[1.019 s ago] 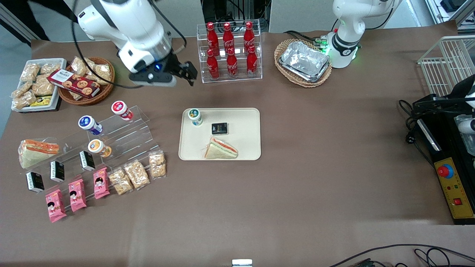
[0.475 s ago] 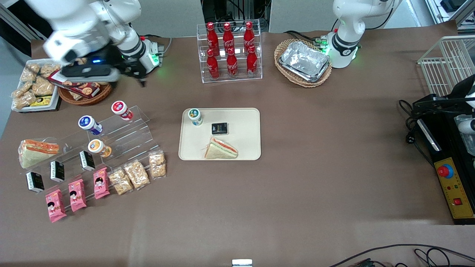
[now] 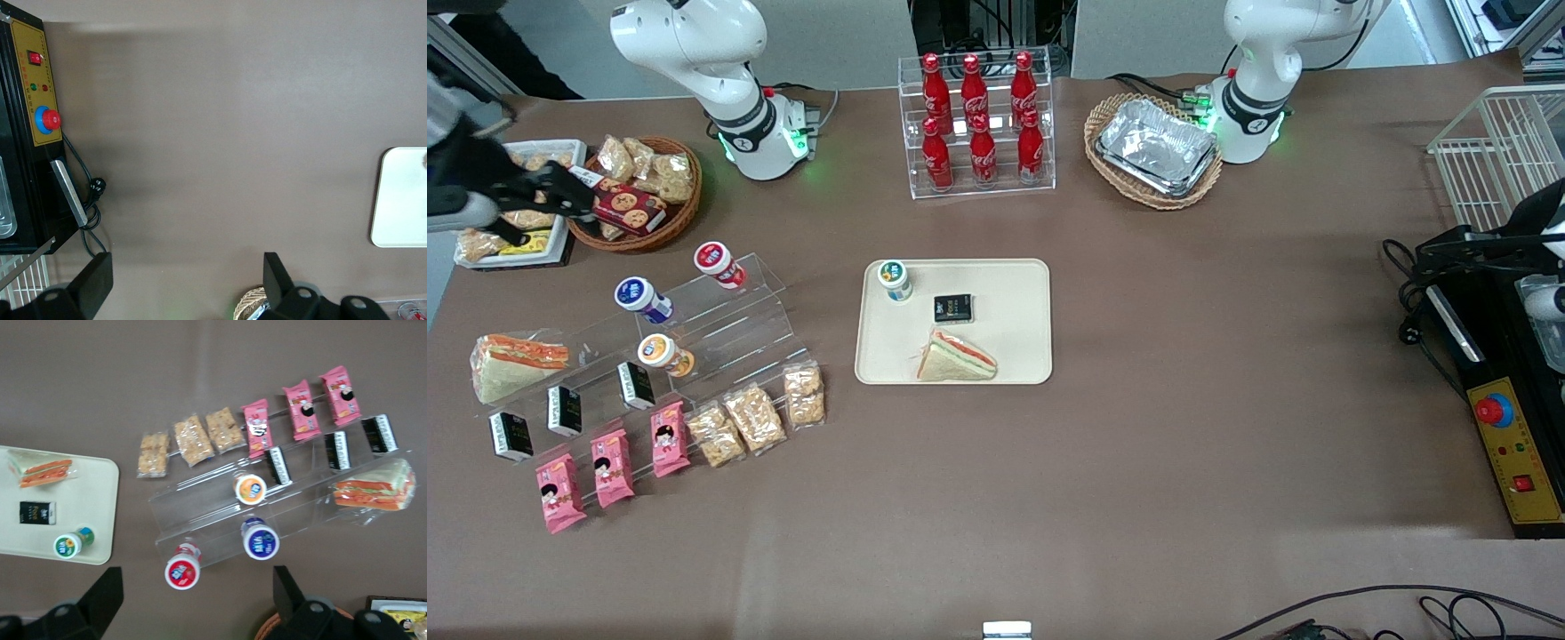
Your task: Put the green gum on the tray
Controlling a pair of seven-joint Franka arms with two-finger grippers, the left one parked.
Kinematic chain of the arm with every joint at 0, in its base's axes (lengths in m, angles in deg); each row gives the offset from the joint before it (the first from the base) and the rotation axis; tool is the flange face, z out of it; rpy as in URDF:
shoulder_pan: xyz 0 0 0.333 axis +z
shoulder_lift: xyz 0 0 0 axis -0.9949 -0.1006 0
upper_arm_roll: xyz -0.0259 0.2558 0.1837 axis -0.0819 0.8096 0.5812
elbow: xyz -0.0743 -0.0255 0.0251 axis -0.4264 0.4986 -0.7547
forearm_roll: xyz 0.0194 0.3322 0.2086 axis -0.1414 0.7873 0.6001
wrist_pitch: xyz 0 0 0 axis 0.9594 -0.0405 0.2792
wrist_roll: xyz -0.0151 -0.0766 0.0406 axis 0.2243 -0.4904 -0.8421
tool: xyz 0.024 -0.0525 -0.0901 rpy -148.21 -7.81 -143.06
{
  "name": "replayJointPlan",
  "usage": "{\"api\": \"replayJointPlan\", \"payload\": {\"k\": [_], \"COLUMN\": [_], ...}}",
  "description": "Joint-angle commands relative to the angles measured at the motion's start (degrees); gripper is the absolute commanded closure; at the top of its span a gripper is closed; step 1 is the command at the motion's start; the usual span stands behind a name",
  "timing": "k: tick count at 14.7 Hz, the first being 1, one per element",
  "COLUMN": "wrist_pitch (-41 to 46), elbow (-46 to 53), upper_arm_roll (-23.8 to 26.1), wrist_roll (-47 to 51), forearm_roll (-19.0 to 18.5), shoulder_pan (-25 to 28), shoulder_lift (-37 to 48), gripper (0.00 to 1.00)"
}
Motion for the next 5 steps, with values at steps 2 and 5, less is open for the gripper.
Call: {"api": "replayJointPlan", "payload": {"k": [2, 5], "wrist_pitch": [1.8, 2.0], "elbow": [2.9, 2.9], "upper_arm_roll": [0.8, 0.7], "wrist_roll": [-1.2, -1.4], "forearm_roll": [0.3, 0.3], "shoulder_pan": [-5.3, -5.5], "shoulder_lift": [-1.0, -1.0], "gripper": [0.00, 0.00]}}
